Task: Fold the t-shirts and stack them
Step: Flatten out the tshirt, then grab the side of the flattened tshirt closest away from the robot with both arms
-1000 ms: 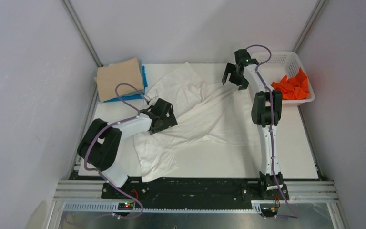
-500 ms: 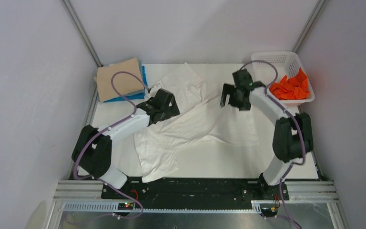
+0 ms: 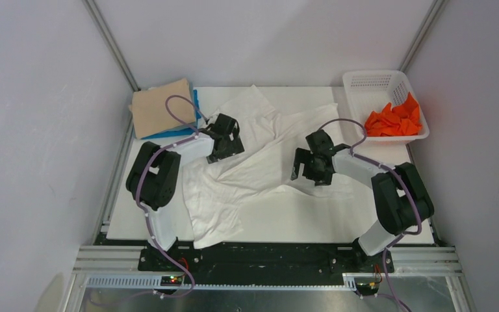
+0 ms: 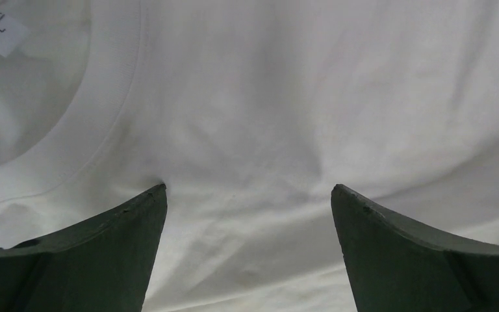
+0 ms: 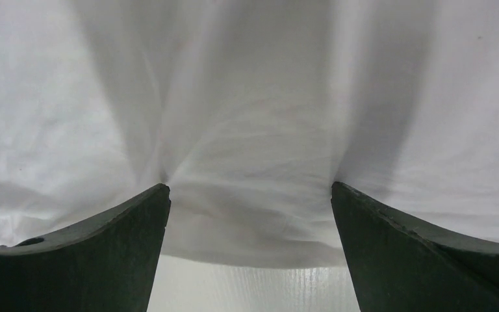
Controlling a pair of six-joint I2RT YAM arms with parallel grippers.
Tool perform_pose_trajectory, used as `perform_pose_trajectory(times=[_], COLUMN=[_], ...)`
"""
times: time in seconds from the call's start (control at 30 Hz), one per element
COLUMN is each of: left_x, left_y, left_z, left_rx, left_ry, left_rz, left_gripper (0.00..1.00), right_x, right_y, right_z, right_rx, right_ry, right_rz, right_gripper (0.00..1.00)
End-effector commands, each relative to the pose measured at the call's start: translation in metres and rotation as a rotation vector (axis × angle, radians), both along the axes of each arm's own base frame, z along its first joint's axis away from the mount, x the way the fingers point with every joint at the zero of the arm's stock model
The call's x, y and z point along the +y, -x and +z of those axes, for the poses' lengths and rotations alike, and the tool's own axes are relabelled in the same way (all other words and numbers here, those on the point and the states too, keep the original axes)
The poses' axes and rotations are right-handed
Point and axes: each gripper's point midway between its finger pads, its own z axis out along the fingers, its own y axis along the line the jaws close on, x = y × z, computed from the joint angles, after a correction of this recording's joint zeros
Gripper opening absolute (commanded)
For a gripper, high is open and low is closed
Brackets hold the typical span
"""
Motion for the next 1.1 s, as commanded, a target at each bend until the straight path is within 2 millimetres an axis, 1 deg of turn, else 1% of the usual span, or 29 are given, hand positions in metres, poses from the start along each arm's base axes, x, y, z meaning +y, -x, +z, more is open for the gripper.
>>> perform_pose_trajectory(times=[0.0,0.03,0.07,0.1,0.13,0.17,0.2,0.23,0.27,0.3,0.33,0.37,0.53,0.6,0.67,0.7,0.73,0.77,0.8,0.83,0.87,0.9,0.93,0.97,1.0,1.03,1.07], left_x=[-0.002,0.000,0.002,0.003,0.006,0.007,0.008,0.009,0.011,0.011,0.011,0.011,0.004,0.003,0.005,0.004,0.003,0.003,0.004,0.004,0.009,0.011,0.018,0.021,0.027,0.029,0.033], left_y=[-0.002,0.001,0.002,0.005,0.006,0.008,0.008,0.011,0.011,0.013,0.013,0.014,0.016,0.015,0.012,0.010,0.010,0.009,0.011,0.012,0.016,0.019,0.028,0.033,0.047,0.055,0.073], left_z=[-0.005,-0.009,-0.011,-0.015,-0.017,-0.018,-0.018,-0.019,-0.017,-0.017,-0.015,-0.014,-0.008,-0.002,0.009,0.019,0.025,0.040,0.044,0.062,0.065,0.082,0.080,0.097,0.094,0.103,0.089], left_rx=[0.017,0.027,0.036,0.049,0.056,0.065,0.065,0.072,0.066,0.069,0.063,0.063,0.063,0.047,0.016,-0.007,-0.019,-0.051,-0.061,-0.103,-0.117,-0.162,-0.162,-0.203,-0.197,-0.221,-0.186], left_ry=[0.039,0.042,0.049,0.057,0.058,0.066,0.071,0.075,0.078,0.079,0.082,0.086,0.119,0.118,0.117,0.126,0.130,0.145,0.145,0.159,0.146,0.155,0.138,0.153,0.151,0.167,0.153], left_rz=[0.024,0.036,0.045,0.058,0.068,0.076,0.081,0.087,0.093,0.099,0.099,0.098,0.086,0.078,0.073,0.069,0.059,0.053,0.049,0.045,0.049,0.049,0.058,0.058,0.064,0.065,0.070], left_gripper=[1.00,1.00,1.00,1.00,1.00,1.00,1.00,1.00,1.00,1.00,1.00,1.00,1.00,1.00,1.00,1.00,1.00,1.00,1.00,1.00,1.00,1.00,1.00,1.00,1.00,1.00,1.00], right_x=[-0.024,-0.030,-0.036,-0.045,-0.050,-0.055,-0.058,-0.062,-0.062,-0.065,-0.066,-0.069,-0.072,-0.071,-0.069,-0.068,-0.067,-0.064,-0.060,-0.057,-0.055,-0.055,-0.060,-0.064,-0.071,-0.076,-0.085], right_y=[0.035,0.046,0.051,0.060,0.062,0.071,0.074,0.084,0.087,0.097,0.101,0.109,0.132,0.130,0.122,0.119,0.113,0.110,0.108,0.105,0.105,0.105,0.104,0.107,0.106,0.109,0.106], right_z=[-0.020,-0.027,-0.027,-0.032,-0.029,-0.033,-0.030,-0.034,-0.030,-0.034,-0.032,-0.035,-0.037,-0.030,-0.015,-0.005,0.005,0.018,0.029,0.042,0.049,0.059,0.063,0.067,0.071,0.070,0.073], right_rx=[0.088,0.117,0.125,0.142,0.131,0.152,0.143,0.171,0.162,0.188,0.181,0.196,0.215,0.188,0.131,0.096,0.062,0.012,-0.019,-0.075,-0.103,-0.149,-0.176,-0.199,-0.231,-0.231,-0.256], right_ry=[0.041,0.055,0.055,0.074,0.078,0.077,0.065,0.053,0.035,0.025,0.016,0.017,0.001,-0.016,-0.050,-0.069,-0.089,-0.122,-0.156,-0.192,-0.215,-0.231,-0.219,-0.215,-0.197,-0.183,-0.170], right_rz=[-0.091,-0.103,-0.128,-0.154,-0.168,-0.190,-0.204,-0.228,-0.238,-0.254,-0.260,-0.272,-0.290,-0.290,-0.291,-0.292,-0.293,-0.287,-0.275,-0.261,-0.247,-0.240,-0.235,-0.236,-0.244,-0.256,-0.298], right_gripper=[0.99,0.99,0.99,0.99,0.99,0.99,0.99,0.99,0.99,1.00,0.99,0.99,0.99,0.99,0.99,0.99,0.99,0.99,0.99,0.99,0.99,0.99,1.00,1.00,0.99,1.00,0.99])
